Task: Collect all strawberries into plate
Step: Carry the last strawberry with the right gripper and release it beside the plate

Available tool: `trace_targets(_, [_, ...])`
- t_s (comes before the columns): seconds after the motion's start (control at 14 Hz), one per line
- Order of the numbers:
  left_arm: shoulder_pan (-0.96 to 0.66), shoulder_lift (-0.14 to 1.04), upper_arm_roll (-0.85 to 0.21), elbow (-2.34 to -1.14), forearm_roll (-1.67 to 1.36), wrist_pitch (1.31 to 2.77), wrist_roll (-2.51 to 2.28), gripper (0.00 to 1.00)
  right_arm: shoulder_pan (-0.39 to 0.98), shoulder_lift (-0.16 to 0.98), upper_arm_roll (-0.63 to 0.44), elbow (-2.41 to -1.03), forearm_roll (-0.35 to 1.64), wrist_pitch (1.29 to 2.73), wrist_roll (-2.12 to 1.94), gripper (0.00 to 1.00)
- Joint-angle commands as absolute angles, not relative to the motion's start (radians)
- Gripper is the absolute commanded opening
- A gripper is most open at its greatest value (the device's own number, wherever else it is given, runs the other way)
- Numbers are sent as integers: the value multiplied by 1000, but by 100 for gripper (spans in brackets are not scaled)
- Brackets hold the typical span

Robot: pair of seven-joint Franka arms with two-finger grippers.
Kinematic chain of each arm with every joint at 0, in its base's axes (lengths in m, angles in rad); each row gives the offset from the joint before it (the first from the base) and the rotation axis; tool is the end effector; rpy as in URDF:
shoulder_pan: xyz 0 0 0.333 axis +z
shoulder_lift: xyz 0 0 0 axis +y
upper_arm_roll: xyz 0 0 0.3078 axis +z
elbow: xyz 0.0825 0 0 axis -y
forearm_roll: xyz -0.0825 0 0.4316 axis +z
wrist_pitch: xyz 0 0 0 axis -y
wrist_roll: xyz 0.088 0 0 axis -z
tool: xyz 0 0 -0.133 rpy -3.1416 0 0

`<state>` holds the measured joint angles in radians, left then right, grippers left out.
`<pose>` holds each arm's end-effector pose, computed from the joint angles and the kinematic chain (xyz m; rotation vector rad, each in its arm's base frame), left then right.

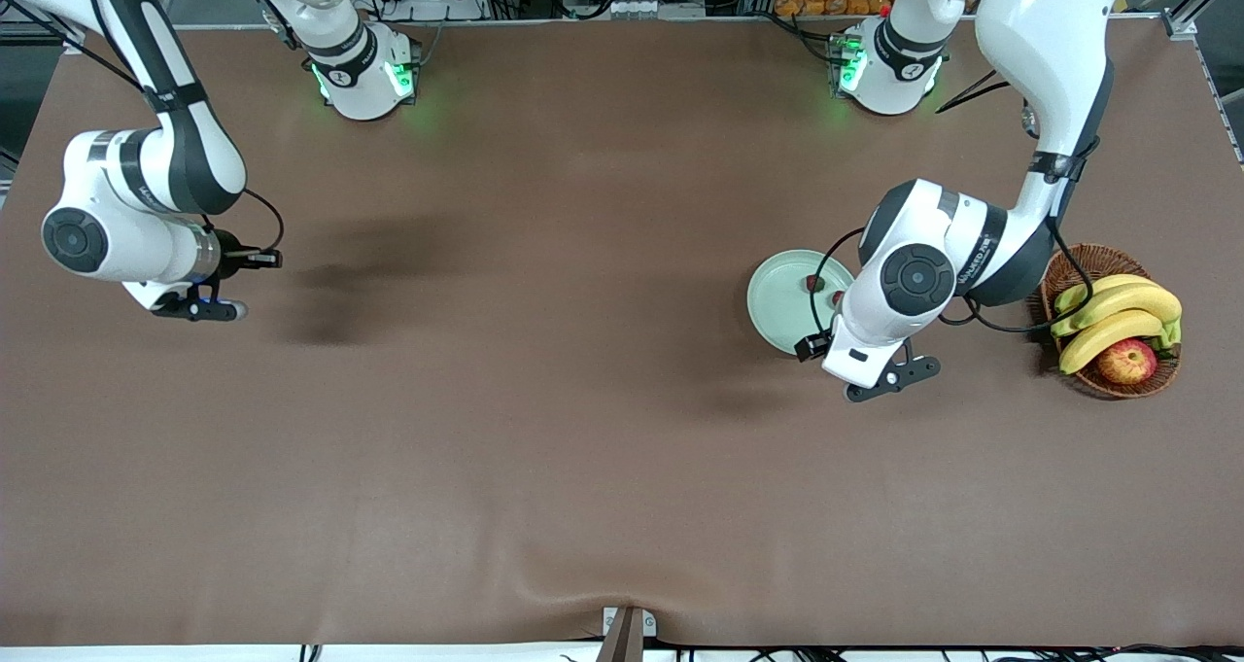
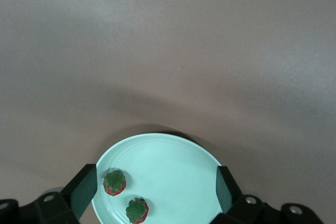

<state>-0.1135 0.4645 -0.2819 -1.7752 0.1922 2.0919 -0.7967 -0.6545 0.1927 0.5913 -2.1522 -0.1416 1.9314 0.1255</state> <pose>0.6271 -0.2395 0.2346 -3.0032 -0.4774 0.1285 0.5358 -0.0414 0.2364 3.0573 -0.1551 -0.5813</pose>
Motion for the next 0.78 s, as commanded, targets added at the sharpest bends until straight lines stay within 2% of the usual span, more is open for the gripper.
trace_targets(0.0, [-121,483,-281,-1746,173,2080,-796,100,-576,277,584,-1992,-112,1824,240,0])
trace_targets(0.21, [-127,488,-281,-1746,173,2085,-799,100,-483,354,584,-1898,-106,1818,395,0])
trace_targets(0.43, [-129,489,-281,-1746,173,2085,-799,100,-445,451,583,-1769,13,1819,481,0])
trace_targets(0.71, [-129,495,-281,-1744,175,2088,-799,100,-349,569,583,-1629,18,1828,664,0])
